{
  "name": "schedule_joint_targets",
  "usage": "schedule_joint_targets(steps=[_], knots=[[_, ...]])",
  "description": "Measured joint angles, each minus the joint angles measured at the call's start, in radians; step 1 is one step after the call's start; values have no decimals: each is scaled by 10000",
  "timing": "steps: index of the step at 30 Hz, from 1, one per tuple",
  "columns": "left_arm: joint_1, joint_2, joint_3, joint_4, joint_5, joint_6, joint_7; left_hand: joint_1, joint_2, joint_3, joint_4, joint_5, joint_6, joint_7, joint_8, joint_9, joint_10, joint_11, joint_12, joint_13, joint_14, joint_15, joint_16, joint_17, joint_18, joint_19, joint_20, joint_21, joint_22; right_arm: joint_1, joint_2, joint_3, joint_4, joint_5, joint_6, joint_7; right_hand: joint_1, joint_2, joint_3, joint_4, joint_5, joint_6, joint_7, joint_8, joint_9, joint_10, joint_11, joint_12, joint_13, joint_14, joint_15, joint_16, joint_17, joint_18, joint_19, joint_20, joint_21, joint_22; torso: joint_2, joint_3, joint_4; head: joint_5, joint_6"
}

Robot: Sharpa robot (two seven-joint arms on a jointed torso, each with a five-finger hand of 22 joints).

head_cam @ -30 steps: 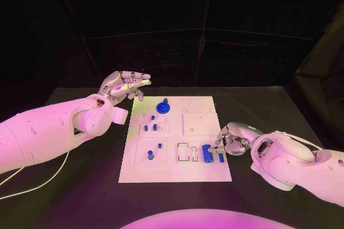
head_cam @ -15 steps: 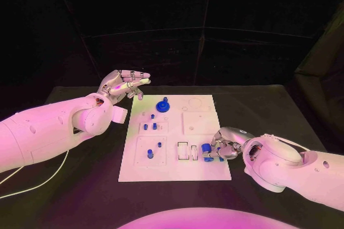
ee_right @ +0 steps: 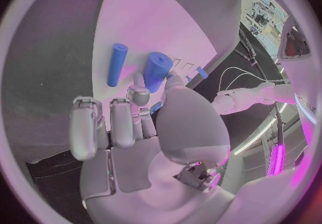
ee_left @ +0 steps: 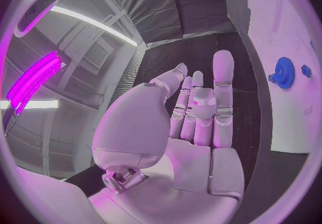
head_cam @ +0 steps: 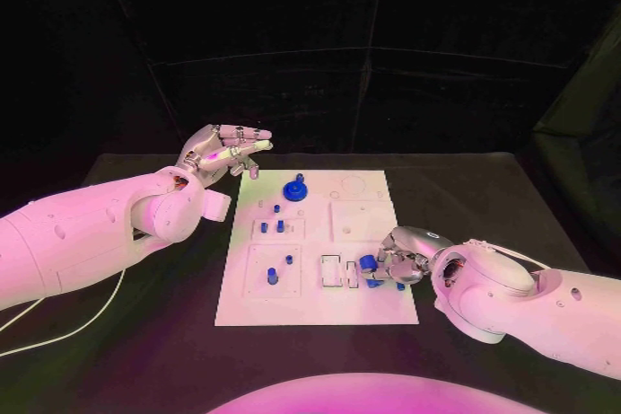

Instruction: Assemble the parts on the task board

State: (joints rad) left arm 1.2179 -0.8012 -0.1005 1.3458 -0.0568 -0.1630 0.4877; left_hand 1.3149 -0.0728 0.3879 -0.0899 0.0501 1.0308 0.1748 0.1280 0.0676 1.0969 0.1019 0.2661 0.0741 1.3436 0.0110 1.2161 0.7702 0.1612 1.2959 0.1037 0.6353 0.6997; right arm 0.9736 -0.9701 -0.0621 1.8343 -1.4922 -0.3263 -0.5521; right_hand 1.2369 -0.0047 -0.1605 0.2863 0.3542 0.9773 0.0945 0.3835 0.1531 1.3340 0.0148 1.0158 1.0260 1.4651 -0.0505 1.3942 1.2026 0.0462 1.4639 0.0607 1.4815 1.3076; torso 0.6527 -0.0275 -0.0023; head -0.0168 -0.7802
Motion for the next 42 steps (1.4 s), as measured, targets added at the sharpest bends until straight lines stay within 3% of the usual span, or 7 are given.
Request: schedule_joint_targets(steps=[8, 16, 23, 29, 42], knots=[[-3, -2, -4, -5, 0, 15, -2, 0, 0, 0, 0, 0, 0, 0, 0, 0, 0, 0, 0, 0, 0, 0, 0, 0, 0, 0, 0, 0, 1, -56, -161, -52, 101, 310, -717, -127, 410, 408, 24, -25, 534, 15, -48, 116, 36, 59, -59, 63, 181, 5, -4, 65, 146, 0, 0, 0, 86, -1, -12, -5, -20, 6, 31], [-10, 14, -11, -17, 0, 44, -3, 0, 0, 0, 0, 0, 0, 0, 0, 0, 0, 0, 0, 0, 0, 0, 0, 0, 0, 0, 0, 0, 2, -70, -388, -49, 643, 936, -1926, 41, 544, 354, 23, -25, 768, 108, -141, 237, 66, 115, -115, 63, 273, 1, -70, 115, 249, 0, 35, -35, 131, -1, -27, -12, -12, -26, 89], [-18, 16, -18, -18, 0, 72, -6, 0, 0, 0, 0, 0, 0, 0, 0, 0, 0, 0, 0, 0, 0, 0, 0, -21, -1, 0, 0, 0, 2, -64, -265, -45, 791, 1768, -2539, 267, 544, 354, -39, 37, 795, 108, -141, 241, 150, 115, -114, 63, 287, 1, -70, 115, 248, 0, 34, -35, 131, -1, -11, -17, 8, 23, 117], [-19, 16, -23, -16, 0, 91, -9, 0, 0, 1, 1, 0, 0, 0, 0, 0, 0, 0, 0, 0, 0, 0, 0, -21, 0, 0, 0, 0, 3, -64, 212, -45, 726, 2383, -2577, 346, 463, 427, -157, 46, 795, 108, -141, 243, 173, 114, -114, 31, 293, 0, -69, 115, 258, 0, 34, -35, 131, -2, -5, -17, 0, 122, 101], [-22, 40, -29, -12, 0, 109, -10, 0, 0, -27, 29, 0, 0, 0, 0, 0, 0, 0, 0, 0, 0, 0, 0, -20, 0, 0, 0, 0, 4, -63, 1143, -44, 262, 2998, -1965, 102, 359, 421, -158, 47, 795, 108, -141, 258, 178, 114, -113, 13, 288, 0, -69, 115, 253, -1, 34, -35, 131, -2, 7, -26, -1, 171, 78]])
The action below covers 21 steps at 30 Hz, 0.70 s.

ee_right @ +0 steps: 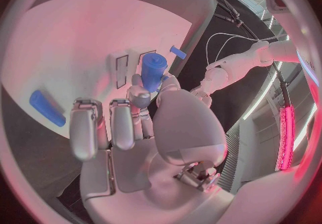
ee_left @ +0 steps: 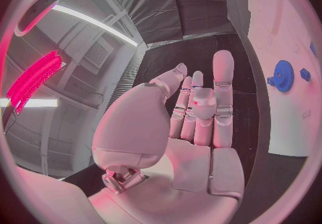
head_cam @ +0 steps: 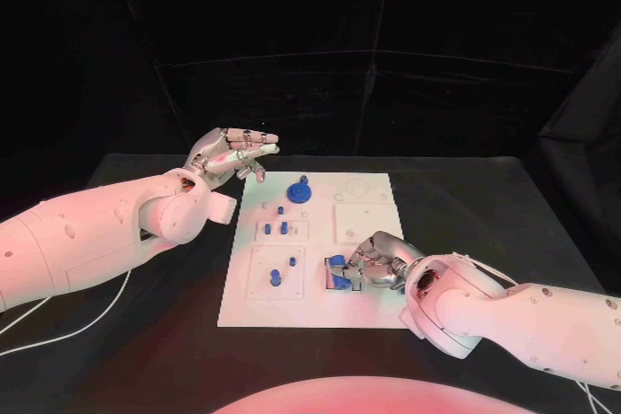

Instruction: Assemble the parts on the task board

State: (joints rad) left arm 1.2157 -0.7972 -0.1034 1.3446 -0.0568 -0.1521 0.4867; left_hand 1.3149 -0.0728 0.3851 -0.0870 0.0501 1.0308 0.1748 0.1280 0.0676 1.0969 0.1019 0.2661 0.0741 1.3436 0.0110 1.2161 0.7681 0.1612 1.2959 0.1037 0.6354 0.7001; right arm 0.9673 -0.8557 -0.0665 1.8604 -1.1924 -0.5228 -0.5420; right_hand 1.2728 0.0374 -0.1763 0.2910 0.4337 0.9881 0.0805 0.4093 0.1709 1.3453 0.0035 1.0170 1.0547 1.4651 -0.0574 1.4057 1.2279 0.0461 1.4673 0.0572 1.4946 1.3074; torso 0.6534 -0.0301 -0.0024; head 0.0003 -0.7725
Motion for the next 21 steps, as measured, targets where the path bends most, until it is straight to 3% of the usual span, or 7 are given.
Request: schedule_joint_targets(steps=[7, 10, 15, 17, 19, 21], knots=[[0, -5, -1, 4, 0, -2, 5, 0, 0, 0, 0, 0, 0, 0, 0, 0, 0, 0, 0, 0, 0, 0, 0, 0, 0, 0, 0, 0, 0, 17, 126, 16, -168, 3, 115, -144, -117, 37, -120, -19, 0, 3, -1, 54, 20, 0, 0, 0, 36, 0, 1, 0, 20, 1, 0, 0, 0, 0, 5, 0, -11, 40, -11], [0, -5, -1, 7, 0, -2, 6, 0, 0, 0, 0, 0, 0, 0, 0, 0, 0, 0, 0, 0, 0, 0, 0, 1, 0, 0, 0, 0, 1, 15, 165, 11, -226, -34, 148, -192, -328, 42, -283, -1, -253, 18, -14, 60, 43, -1, 0, 0, 62, 0, 1, 0, 26, 1, 0, 1, 0, 0, 5, 0, -13, 58, -21], [0, -9, -1, 10, 0, -2, 6, 0, 0, 0, 0, 0, 0, 0, 0, 0, 0, 0, 0, 0, 0, 0, 0, 1, 0, 0, 0, 0, 1, 9, 204, 5, -272, -148, 169, -252, -986, -45, -821, -2, -2114, 35, -31, 88, 124, 0, 0, -94, 155, 0, 1, 0, 34, 0, 0, 0, 0, -1, 3, 0, -13, 81, -35], [0, -15, -1, 11, 0, -2, 6, 0, 0, 0, 0, 0, 0, 0, 0, 0, 0, 0, 0, 0, 0, 0, 0, 1, 0, 0, 0, 0, 1, 8, 208, 4, -275, -223, 167, -275, -1213, -131, -961, 13, -2667, 35, -31, 88, 154, 0, 0, -182, 159, 0, 0, 0, 33, 1, 0, 1, 0, -1, 0, 0, -13, 90, -35], [0, -20, -1, 11, 0, -2, 6, 0, 0, 0, 0, 0, 0, 0, 0, 0, 0, 0, 0, 0, 0, 0, 0, 1, 0, 0, 0, 0, 1, 8, 208, 4, -276, -292, 157, -286, -1500, -277, -1018, 24, -3107, 35, -31, 87, 168, 0, 0, -253, 142, 0, 1, 0, 33, 0, 0, 0, 0, 0, -6, 2, -14, 94, -31], [0, -24, -1, 11, 0, -2, 6, 0, 0, 0, 0, 0, 0, 0, 0, 0, 0, 0, 0, 0, 0, 0, 0, 1, 0, 0, 0, 0, 1, 8, 208, 4, -276, -373, 145, -292, -2052, -669, -899, 41, -3528, -25, 26, 87, 199, 0, 0, -387, 98, 0, 0, 0, 17, 1, 0, 1, 0, -1, -6, 3, -19, 101, -25]])
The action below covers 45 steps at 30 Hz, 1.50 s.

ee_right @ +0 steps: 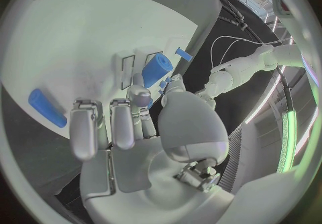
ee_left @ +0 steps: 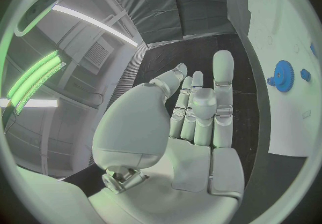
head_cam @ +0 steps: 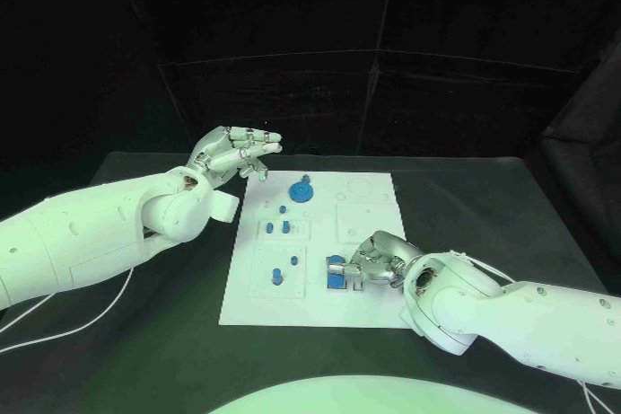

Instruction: Assemble the parts on the task board

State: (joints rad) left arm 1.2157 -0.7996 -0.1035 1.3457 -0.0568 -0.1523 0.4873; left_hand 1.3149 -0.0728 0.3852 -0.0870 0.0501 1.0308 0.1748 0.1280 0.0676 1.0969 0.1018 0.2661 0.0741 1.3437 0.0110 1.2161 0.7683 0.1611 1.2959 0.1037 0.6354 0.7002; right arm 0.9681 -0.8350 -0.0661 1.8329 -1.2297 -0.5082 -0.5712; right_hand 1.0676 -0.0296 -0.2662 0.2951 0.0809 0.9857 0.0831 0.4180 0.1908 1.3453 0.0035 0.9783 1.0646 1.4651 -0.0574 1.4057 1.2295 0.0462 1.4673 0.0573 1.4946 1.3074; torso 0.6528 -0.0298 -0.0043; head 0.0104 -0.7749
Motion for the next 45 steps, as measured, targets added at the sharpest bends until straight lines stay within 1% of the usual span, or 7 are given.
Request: schedule_joint_targets(steps=[2, 6, 9, 14, 20, 32, 45], knots=[[0, -3, 0, 0, 0, 0, 0, 0, 0, 0, 0, 0, 0, 0, 0, 0, 0, 0, 0, 0, 0, 0, 0, 0, 0, 0, 0, 0, 0, 0, -1, 0, 3, -69, -14, -2, -443, -442, 456, -3, -139, -33, 32, 0, 36, 0, 0, -86, -7, 0, 0, 0, -12, 0, 0, 0, 0, 0, 0, 2, -3, 12, 3], [0, -10, 0, 4, 0, 0, 0, 0, 0, 0, 0, 0, 0, 0, 0, 0, 0, 0, 0, 0, 0, 0, 0, 0, 1, 0, 0, 0, 0, 0, -18, 1, 36, -211, -60, -2, -772, -771, 743, 21, -165, -62, 3, 0, 53, -41, 41, -260, -90, 0, 0, 0, -18, 0, 0, 0, 0, 0, 0, 3, -5, 5, 15], [0, -19, 0, 4, 0, 0, -1, 0, 0, 0, 0, 0, 0, 0, 0, 0, 0, 0, 0, 0, 0, 0, 0, 0, 0, 0, 0, 0, -5, 0, -57, 2, 93, -329, -99, 5, -664, -680, 996, -14, 33, -84, 25, 0, 79, -39, 39, -260, -100, 0, 0, 0, -28, 0, 0, 0, 0, 0, 0, 4, -5, -7, 17], [0, -28, 0, 4, 0, 0, -2, 0, 0, 0, 0, 0, 0, 0, 0, 0, 0, 0, 0, 0, 0, 0, 0, 1, 0, 0, 0, 0, -8, 0, -150, 2, 227, -532, -127, 80, 807, -443, 1278, -342, 608, -98, 38, 88, 146, -39, 39, -260, 29, 0, 0, 0, 15, 1, 0, 0, 0, 0, 0, 5, -5, -13, 6], [0, -38, 0, 6, 0, 1, -4, 0, 0, 0, 0, 0, 0, 0, 0, 0, 0, 0, 0, 0, 0, 0, 0, 1, 0, 0, 0, 0, -7, 0, -241, 4, 346, -859, -105, 195, 1986, -393, 1239, -854, 651, -42, -17, 262, 243, 36, -37, -55, 290, 0, 0, 0, 151, 0, 0, 0, 0, 0, 3, 5, -4, -14, -32], [0, -56, -1, 8, 0, 1, -6, 0, 0, 0, 0, 0, 0, 0, 0, 0, -36, -36, 0, 0, 0, 0, 0, 1, 0, 0, 0, 0, -6, 0, -188, 3, 178, -1290, -4, 174, 2453, -3, 1165, -1075, 651, 102, -159, 584, 411, 306, -125, 406, 730, -1, -72, 102, 425, 1, 1, -73, 40, 0, 0, -4, 8, -26, -48], [0, -78, -1, 10, 0, 1, -9, 0, 0, 0, 0, 0, 0, 0, 0, 0, -36, -36, 0, 0, 0, 0, 0, 1, 0, 0, 0, 0, -5, 0, -310, 3, 269, -1429, 86, 257, 2628, -134, 879, -1180, 653, 25, -119, 698, 483, 305, -125, 406, 766, -2, -72, 102, 442, 1, 1, -72, 40, 0, -1, 0, -4, 4, -60]])
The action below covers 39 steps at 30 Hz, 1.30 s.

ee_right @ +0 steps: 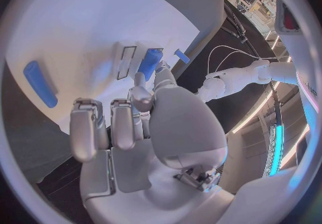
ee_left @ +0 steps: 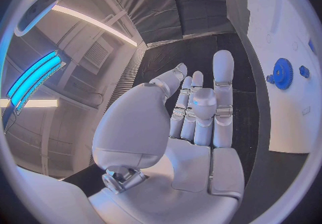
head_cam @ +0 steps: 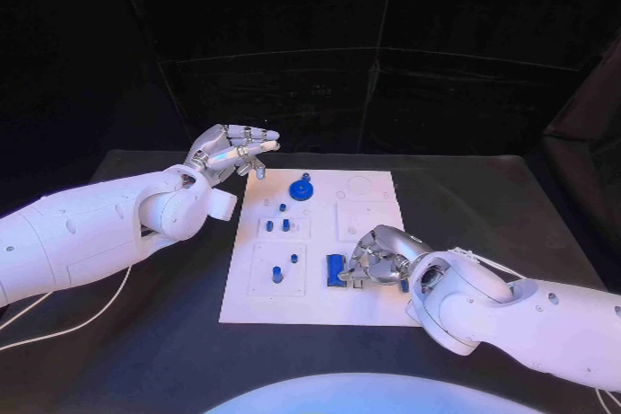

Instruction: Assemble the parts on the task board

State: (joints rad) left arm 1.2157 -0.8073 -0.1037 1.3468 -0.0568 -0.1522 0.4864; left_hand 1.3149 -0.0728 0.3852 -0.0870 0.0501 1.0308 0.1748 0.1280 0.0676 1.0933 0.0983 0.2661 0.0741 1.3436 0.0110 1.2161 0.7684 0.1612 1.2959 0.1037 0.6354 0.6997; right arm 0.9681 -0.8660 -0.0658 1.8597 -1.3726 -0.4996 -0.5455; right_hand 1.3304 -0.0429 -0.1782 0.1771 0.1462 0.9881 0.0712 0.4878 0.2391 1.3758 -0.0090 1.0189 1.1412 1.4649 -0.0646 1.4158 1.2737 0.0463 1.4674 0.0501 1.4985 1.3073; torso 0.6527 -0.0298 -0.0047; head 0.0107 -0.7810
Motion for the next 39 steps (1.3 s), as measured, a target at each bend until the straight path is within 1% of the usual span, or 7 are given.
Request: schedule_joint_targets(steps=[3, 6, 9, 15, 22, 30, 39], knots=[[0, -7, 0, 2, 0, 0, -1, 0, 0, 0, 0, 0, 0, 0, 0, 0, 0, 0, 0, 0, 0, 0, 0, 0, 0, 0, 0, 0, 0, 0, -270, 1, 139, 72, -87, 207, -9, 101, -22, 1, 346, -269, 68, -66, -20, -3, 3, -13, -6, 0, 0, 0, -15, 1, 0, 0, 0, 0, 0, 2, -9, -7, 0], [0, -17, -1, 2, 0, 0, -2, 0, 0, 0, 0, 0, 0, 0, 0, 0, 0, 0, 0, 0, 0, 0, 0, 0, -1, 0, 0, 0, 0, 28, -804, 4, 456, 157, -116, 527, 200, 306, -67, -44, 1466, -383, 149, -212, -86, -131, 130, -322, -173, 0, 0, 0, -8, 0, 0, 0, 0, 0, -1, 2, -18, -47, 3], [0, -23, -2, 3, 0, 0, -2, 0, 0, 0, 0, 0, 0, 0, 0, 0, 0, 0, 0, 0, 0, 0, 0, 0, 1, 0, 0, 0, 1, 175, -1401, 5, 687, 205, -69, 740, 235, 341, -67, -44, 1790, -472, 166, -332, -146, -164, 163, -474, -281, 0, 1, 0, 48, 1, 0, 0, 0, 0, -10, -2, -21, -117, 12], [0, -44, -2, 21, 0, -3, -1, 0, 0, 0, 0, 0, 0, 0, 0, 0, 0, 0, 0, 0, 0, 0, 0, 0, 1, 0, 0, 0, 1, 335, -2394, 15, 740, 174, 173, 821, 116, 460, -285, 120, 1575, -523, 217, -503, -234, -200, 199, -474, -282, 38, 39, -1, 96, 1, 0, 0, 0, 0, -18, -20, -47, -279, 80], [-4, -32, -3, 38, 0, -3, 1, 0, 0, -28, -28, 0, 0, 0, 0, 0, 0, 0, 49, 0, 0, 0, 0, 0, 0, 0, 0, 0, -9, 357, -2899, 4, 670, -238, 617, 509, -18, 459, -467, 303, 1448, -250, 125, -503, -156, -143, 142, -367, -153, 38, 39, 38, 157, 0, 0, 1, 0, 0, -35, -23, -94, -446, 118], [-26, -21, -4, 29, 0, -2, 4, 0, 0, -28, -28, 0, 0, 0, 0, 0, 0, 0, 49, 0, 0, 0, 0, 0, 0, 0, 0, 0, -8, 230, -2755, 1, 348, -702, 1372, 2, -136, 443, -631, 467, 1306, -218, 93, -503, -98, -143, 142, -368, -163, 38, 39, 38, 113, 1, -1, 1, 0, 0, -52, -25, -125, -504, 112], [-59, -37, -6, 29, 0, -1, 5, 0, 0, -28, -28, 0, 0, 0, 0, 0, 0, 0, 49, 0, 0, 0, 0, -8, 0, 0, 0, 0, -7, 60, -2370, -10, 133, -966, 1648, -234, -136, 443, -660, 496, 1306, -218, 93, -503, -90, -144, 142, -367, -171, 38, 39, 38, 104, 1, -1, 1, -1, 0, -62, -25, -119, -507, 86]])
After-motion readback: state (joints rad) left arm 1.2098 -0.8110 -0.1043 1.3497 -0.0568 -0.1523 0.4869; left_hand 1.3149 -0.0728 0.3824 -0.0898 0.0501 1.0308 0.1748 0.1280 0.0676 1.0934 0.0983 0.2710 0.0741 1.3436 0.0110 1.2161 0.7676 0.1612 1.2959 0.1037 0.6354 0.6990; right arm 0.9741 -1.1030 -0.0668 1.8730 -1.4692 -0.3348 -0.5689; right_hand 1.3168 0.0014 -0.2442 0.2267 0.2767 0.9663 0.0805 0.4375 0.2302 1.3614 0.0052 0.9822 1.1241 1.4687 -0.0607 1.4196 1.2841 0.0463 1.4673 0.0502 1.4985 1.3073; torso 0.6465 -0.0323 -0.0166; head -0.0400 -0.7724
